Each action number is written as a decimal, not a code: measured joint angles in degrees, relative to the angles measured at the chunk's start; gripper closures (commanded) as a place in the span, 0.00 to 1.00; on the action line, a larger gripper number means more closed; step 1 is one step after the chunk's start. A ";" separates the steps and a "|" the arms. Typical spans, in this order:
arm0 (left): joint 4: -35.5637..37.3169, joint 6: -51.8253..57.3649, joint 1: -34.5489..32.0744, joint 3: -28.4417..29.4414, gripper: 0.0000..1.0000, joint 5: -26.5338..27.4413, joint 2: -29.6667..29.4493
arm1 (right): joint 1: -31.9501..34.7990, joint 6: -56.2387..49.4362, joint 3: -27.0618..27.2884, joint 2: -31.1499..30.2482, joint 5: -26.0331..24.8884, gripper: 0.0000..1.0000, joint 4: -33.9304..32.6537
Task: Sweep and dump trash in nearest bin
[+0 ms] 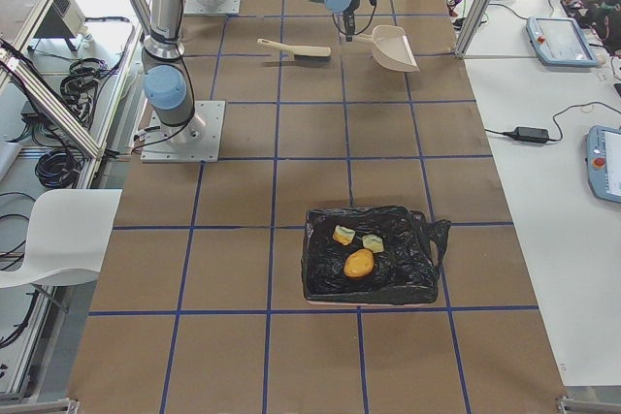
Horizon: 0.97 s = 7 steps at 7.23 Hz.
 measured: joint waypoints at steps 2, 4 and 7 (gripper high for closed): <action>0.01 -0.03 0.00 0.00 0.00 0.06 0.00 | 1.57 1.85 -0.03 1.83 -0.11 0.99 -2.10; -0.01 -0.02 0.00 0.00 0.00 0.07 0.00 | 2.60 2.32 -0.05 2.47 -0.27 0.75 -2.75; -0.19 -0.03 -0.03 -0.05 0.00 -0.22 0.00 | 3.50 3.05 0.00 2.55 -0.53 0.00 -2.31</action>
